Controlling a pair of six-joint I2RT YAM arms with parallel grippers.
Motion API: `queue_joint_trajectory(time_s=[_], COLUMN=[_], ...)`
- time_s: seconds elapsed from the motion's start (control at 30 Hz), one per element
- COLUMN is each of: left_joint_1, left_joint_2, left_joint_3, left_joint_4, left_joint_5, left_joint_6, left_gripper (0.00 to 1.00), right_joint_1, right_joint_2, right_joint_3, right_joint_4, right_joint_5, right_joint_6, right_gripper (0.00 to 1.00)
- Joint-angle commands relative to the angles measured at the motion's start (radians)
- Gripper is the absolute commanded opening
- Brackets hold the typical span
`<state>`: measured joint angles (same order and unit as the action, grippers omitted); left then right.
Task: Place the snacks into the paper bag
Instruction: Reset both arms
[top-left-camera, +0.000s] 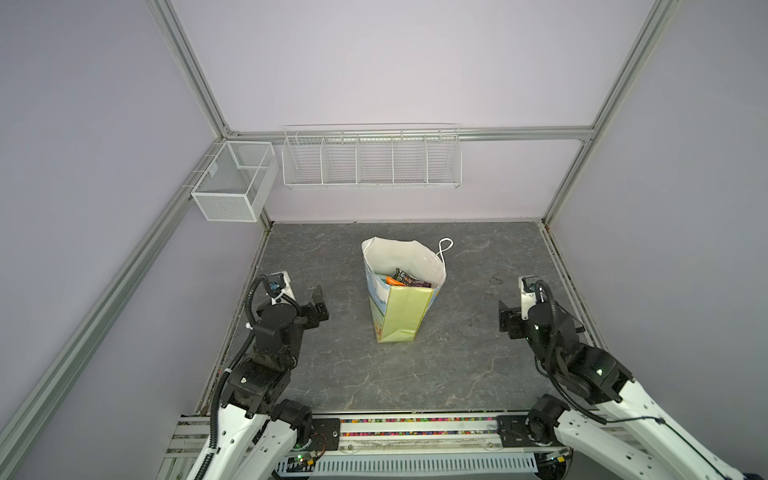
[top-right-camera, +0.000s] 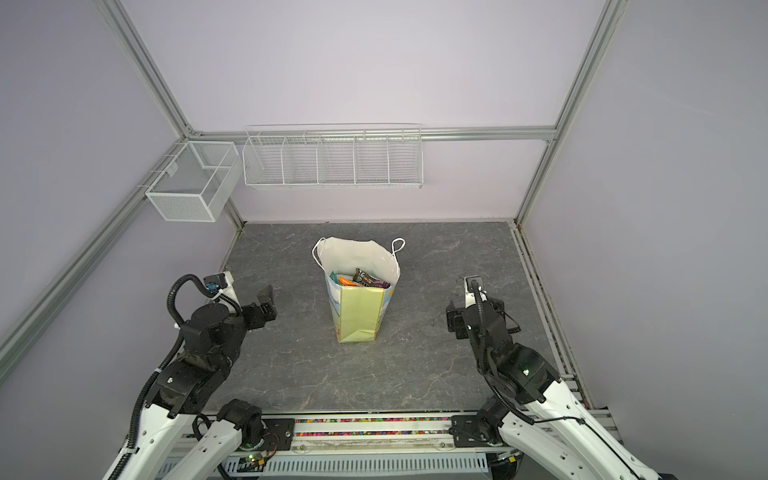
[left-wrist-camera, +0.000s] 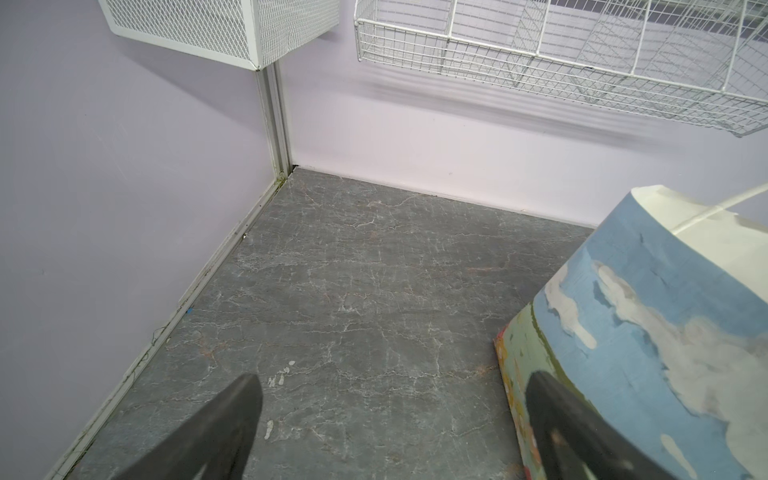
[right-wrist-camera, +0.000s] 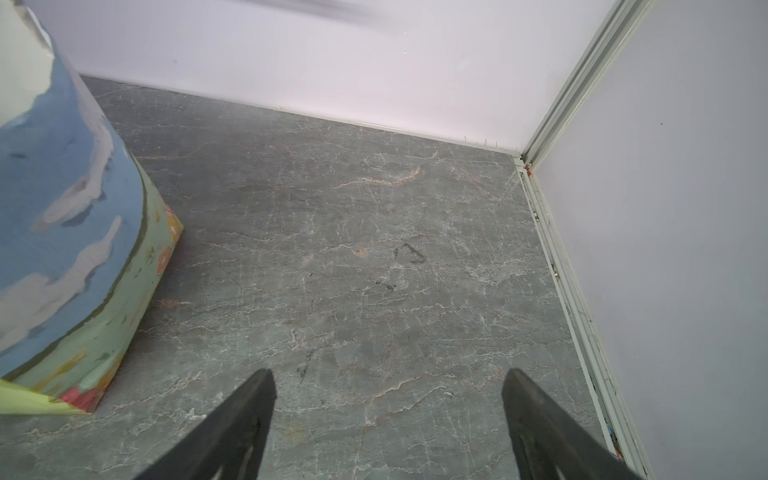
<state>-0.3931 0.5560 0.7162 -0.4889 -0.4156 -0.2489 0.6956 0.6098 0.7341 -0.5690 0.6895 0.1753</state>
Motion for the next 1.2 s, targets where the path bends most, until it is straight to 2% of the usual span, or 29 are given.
queue_joint_trajectory(time_s=[0.0, 0.13, 0.4, 0.53, 0.7, 0.93, 1.17], left_joint_1=[0.003, 0.003, 0.003, 0.003, 0.003, 0.003, 0.002], left_joint_2=[-0.011, -0.019, -0.015, -0.008, 0.007, 0.025, 0.073], left_joint_3=[-0.021, -0.036, -0.088, -0.124, -0.172, -0.238, -0.279], left_joint_4=[0.019, 0.018, 0.060, 0.100, 0.152, 0.224, 0.299], left_joint_5=[-0.043, -0.077, -0.157, -0.216, -0.262, -0.325, -0.368], left_joint_6=[0.017, 0.010, -0.011, -0.016, 0.002, 0.014, 0.052], left_gripper=[1.00, 1.00, 1.00, 0.99, 0.99, 0.99, 0.98], right_joint_1=[0.002, -0.004, -0.005, -0.008, -0.009, -0.020, -0.036], right_joint_2=[-0.039, -0.048, -0.047, -0.049, -0.087, -0.091, -0.019], right_joint_3=[-0.034, -0.058, -0.119, -0.171, -0.248, -0.298, -0.339], right_joint_4=[0.036, 0.024, 0.041, 0.093, 0.186, 0.213, 0.268], right_joint_5=[0.046, 0.075, 0.072, 0.094, 0.118, 0.180, 0.215], right_joint_6=[-0.006, 0.023, -0.032, 0.012, -0.007, -0.012, -0.065], right_gripper=[0.88, 0.88, 0.88, 0.88, 0.88, 0.88, 0.88])
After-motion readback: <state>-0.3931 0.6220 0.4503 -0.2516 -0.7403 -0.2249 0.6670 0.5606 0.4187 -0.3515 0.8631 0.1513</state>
